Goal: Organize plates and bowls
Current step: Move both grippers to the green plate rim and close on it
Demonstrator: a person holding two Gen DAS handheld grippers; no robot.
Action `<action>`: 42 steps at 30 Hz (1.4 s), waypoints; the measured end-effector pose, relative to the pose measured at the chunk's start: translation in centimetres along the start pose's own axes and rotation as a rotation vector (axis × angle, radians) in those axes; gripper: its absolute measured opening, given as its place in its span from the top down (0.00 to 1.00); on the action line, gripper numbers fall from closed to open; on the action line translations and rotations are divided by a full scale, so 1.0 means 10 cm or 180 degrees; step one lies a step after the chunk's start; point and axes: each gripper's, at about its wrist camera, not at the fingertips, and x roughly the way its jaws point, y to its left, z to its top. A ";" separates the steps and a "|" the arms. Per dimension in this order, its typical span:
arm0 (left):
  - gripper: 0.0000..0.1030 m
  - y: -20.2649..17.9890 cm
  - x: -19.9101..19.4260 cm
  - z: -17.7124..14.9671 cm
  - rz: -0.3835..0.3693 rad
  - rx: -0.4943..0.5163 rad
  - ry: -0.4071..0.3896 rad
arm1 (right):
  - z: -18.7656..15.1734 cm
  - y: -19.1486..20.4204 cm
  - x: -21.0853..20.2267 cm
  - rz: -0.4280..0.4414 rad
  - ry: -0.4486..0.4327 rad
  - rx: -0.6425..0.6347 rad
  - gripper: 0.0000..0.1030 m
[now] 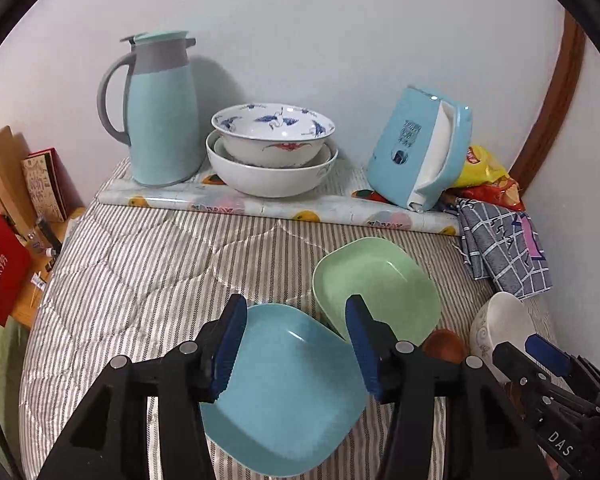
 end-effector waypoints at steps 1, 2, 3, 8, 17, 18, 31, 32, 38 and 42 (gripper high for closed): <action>0.52 0.00 0.04 0.01 0.0000 -0.0006 0.0022 | 0.01 0.00 0.02 0.0002 -0.0004 -0.0005 0.41; 0.52 0.01 0.08 0.02 0.0014 -0.0015 0.0045 | 0.03 0.00 0.04 -0.0012 -0.0007 -0.0011 0.41; 0.52 0.02 0.11 0.03 0.0031 -0.0024 0.0066 | 0.04 -0.01 0.07 -0.0025 -0.0006 -0.0008 0.41; 0.52 0.08 0.30 0.06 0.0069 -0.0056 0.0164 | 0.12 -0.05 0.22 -0.0009 0.0015 0.0006 0.41; 0.52 0.11 0.62 0.14 0.0055 -0.0096 0.0219 | 0.24 -0.07 0.58 -0.0053 0.0102 -0.0069 0.47; 0.52 0.11 0.67 0.15 0.0048 -0.0104 0.0226 | 0.25 -0.07 0.61 -0.0054 0.0113 -0.0078 0.48; 0.53 0.00 1.09 0.22 -0.0137 -0.0076 0.0370 | 0.38 -0.08 1.07 -0.0082 0.0270 -0.0152 0.58; 0.54 -0.01 1.13 0.22 -0.0136 -0.0066 0.0391 | 0.39 -0.07 1.11 -0.0092 0.0288 -0.0165 0.59; 0.67 -0.06 1.34 0.18 -0.0196 -0.0043 0.0544 | 0.40 -0.06 1.33 -0.0228 0.0402 -0.0223 0.68; 0.71 -0.10 1.43 0.17 -0.0189 -0.0026 0.0608 | 0.40 -0.06 1.41 -0.0266 0.0450 -0.0265 0.71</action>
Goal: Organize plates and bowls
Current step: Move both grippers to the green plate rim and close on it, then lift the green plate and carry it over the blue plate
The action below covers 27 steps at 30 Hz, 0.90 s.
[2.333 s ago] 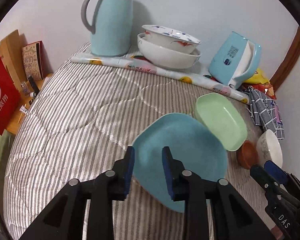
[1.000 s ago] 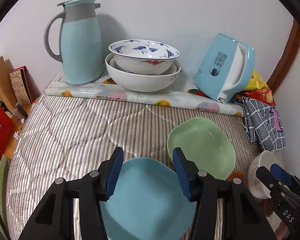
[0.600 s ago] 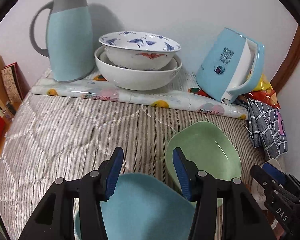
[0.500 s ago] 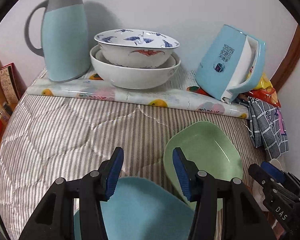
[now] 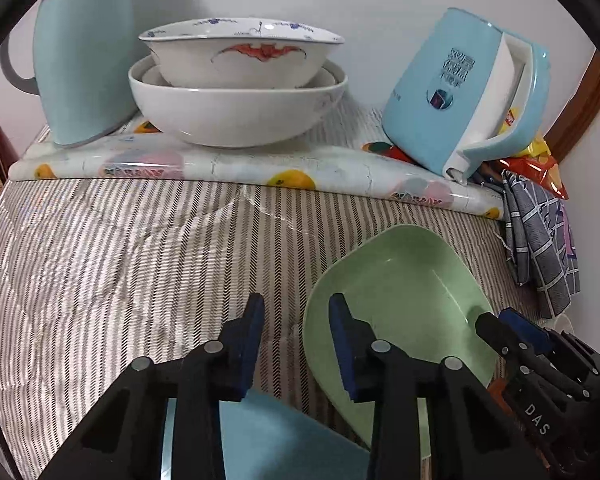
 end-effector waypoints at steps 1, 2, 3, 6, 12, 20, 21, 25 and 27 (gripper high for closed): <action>0.73 -0.01 0.03 0.00 0.0015 0.0004 0.0027 | 0.00 0.00 0.02 -0.0011 0.0007 -0.0011 0.72; 0.76 -0.01 0.06 0.00 0.0040 0.0008 0.0064 | 0.01 0.00 0.03 -0.0023 0.0017 -0.0023 0.74; 0.78 -0.02 0.10 0.01 0.0064 0.0010 0.0106 | 0.01 0.01 0.05 -0.0045 0.0026 -0.0040 0.76; 0.85 -0.01 0.17 0.00 -0.0008 -0.0016 0.0168 | 0.02 0.01 0.11 -0.0055 0.0096 -0.0044 0.84; 0.91 -0.08 0.16 0.00 -0.0027 0.0045 0.0055 | 0.01 0.04 0.13 -0.0122 0.0017 -0.0113 0.92; 0.92 -0.08 -0.11 0.06 -0.0177 -0.0011 -0.0168 | 0.08 0.01 -0.16 -0.0115 -0.0219 -0.0034 0.92; 0.92 -0.08 -0.15 0.06 -0.0190 -0.0015 -0.0187 | 0.09 0.01 -0.20 -0.0120 -0.0244 -0.0032 0.92; 0.92 -0.07 -0.31 0.05 -0.0243 -0.0021 -0.0246 | 0.06 0.00 -0.40 -0.0094 -0.0330 0.0006 0.92; 0.92 -0.08 -0.39 0.03 -0.0262 -0.0025 -0.0282 | 0.04 0.00 -0.49 -0.0076 -0.0359 0.0030 0.93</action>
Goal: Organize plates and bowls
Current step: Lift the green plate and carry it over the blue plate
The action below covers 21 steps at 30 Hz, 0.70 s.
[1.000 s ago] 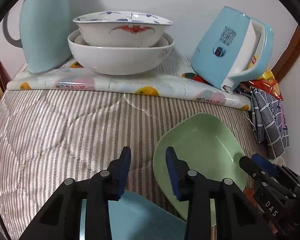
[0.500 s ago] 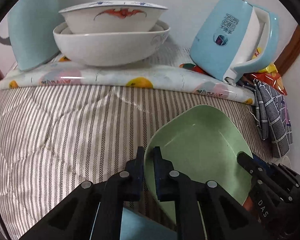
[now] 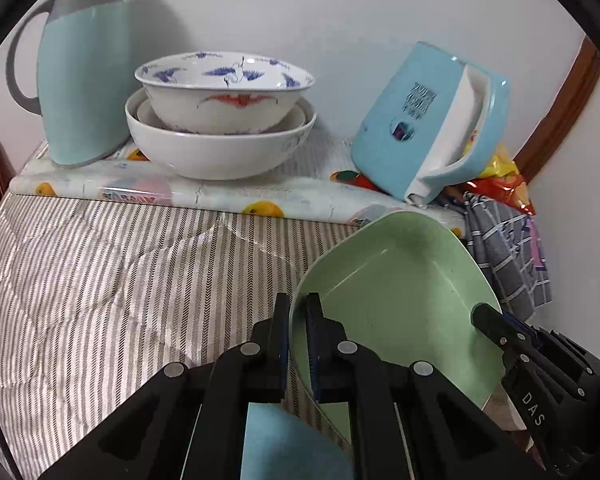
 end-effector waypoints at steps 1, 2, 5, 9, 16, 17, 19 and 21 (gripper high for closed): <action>0.92 0.00 -0.05 -0.01 -0.0008 0.0003 -0.0021 | -0.01 0.00 -0.06 0.0002 -0.0021 0.0008 0.93; 0.92 -0.01 -0.10 -0.02 -0.0012 0.0007 -0.0038 | -0.02 0.02 -0.10 0.0000 -0.0042 0.0015 0.93; 0.92 -0.03 -0.23 -0.06 -0.0021 0.0010 -0.0046 | -0.04 0.03 -0.22 -0.0010 -0.0080 0.0033 0.93; 0.92 -0.08 -0.41 -0.12 -0.0043 0.0022 -0.0101 | -0.13 0.02 -0.42 -0.0019 -0.0143 0.0041 0.93; 0.92 -0.15 -0.73 -0.26 -0.0052 0.0042 -0.0194 | -0.27 0.01 -0.73 0.0020 -0.0237 0.0094 0.93; 0.92 -0.15 -0.77 -0.28 -0.0049 0.0049 -0.0204 | -0.29 0.01 -0.78 0.0023 -0.0253 0.0098 0.93; 0.92 -0.17 -0.85 -0.32 -0.0042 0.0059 -0.0229 | -0.34 0.01 -0.86 0.0033 -0.0273 0.0111 0.93; 0.92 -0.17 -0.92 -0.36 -0.0039 0.0068 -0.0239 | -0.39 0.01 -0.93 0.0039 -0.0300 0.0108 0.93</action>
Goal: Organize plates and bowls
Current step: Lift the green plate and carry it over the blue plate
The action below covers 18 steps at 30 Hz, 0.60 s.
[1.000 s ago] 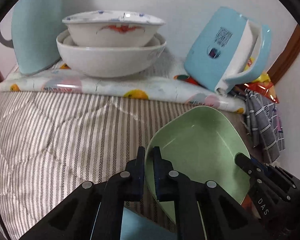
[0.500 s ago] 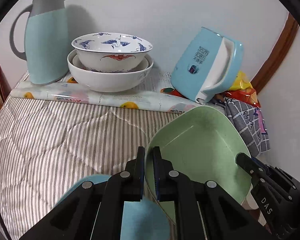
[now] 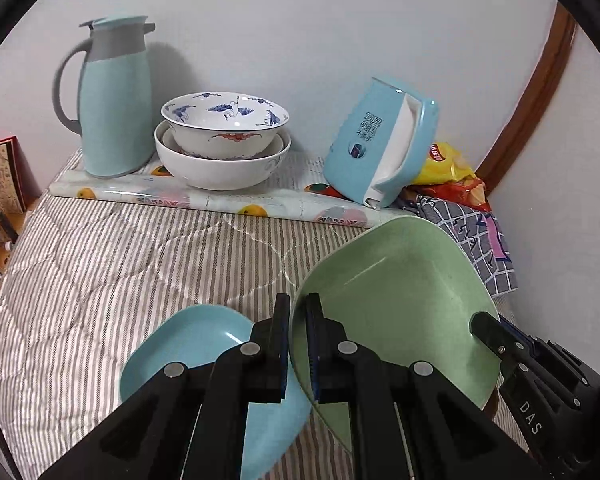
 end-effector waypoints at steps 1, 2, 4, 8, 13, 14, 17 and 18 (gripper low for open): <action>0.92 -0.01 -0.03 -0.02 -0.0002 0.0005 -0.0007 | -0.02 0.00 -0.03 -0.0002 -0.0006 -0.0005 0.93; 0.92 -0.01 -0.07 -0.04 -0.0001 0.0012 -0.0015 | -0.04 0.00 -0.07 0.0001 -0.0010 0.0002 0.93; 0.92 -0.02 -0.13 -0.08 -0.0011 0.0009 -0.0028 | -0.08 0.00 -0.14 0.0007 -0.0033 0.0005 0.93; 0.92 -0.05 -0.25 -0.12 -0.0007 0.0034 -0.0062 | -0.14 -0.01 -0.26 -0.0002 -0.0068 0.0023 0.93; 0.92 -0.06 -0.37 -0.16 -0.0013 0.0043 -0.0102 | -0.18 0.01 -0.39 0.0005 -0.0110 0.0030 0.93; 0.92 -0.06 -0.40 -0.17 -0.0014 0.0041 -0.0112 | -0.18 0.01 -0.41 0.0007 -0.0119 0.0031 0.93; 0.92 -0.05 -0.46 -0.18 -0.0007 0.0044 -0.0134 | -0.20 0.03 -0.47 0.0013 -0.0141 0.0034 0.93; 0.92 -0.05 -0.47 -0.18 -0.0003 0.0048 -0.0139 | -0.21 0.03 -0.48 0.0014 -0.0147 0.0035 0.93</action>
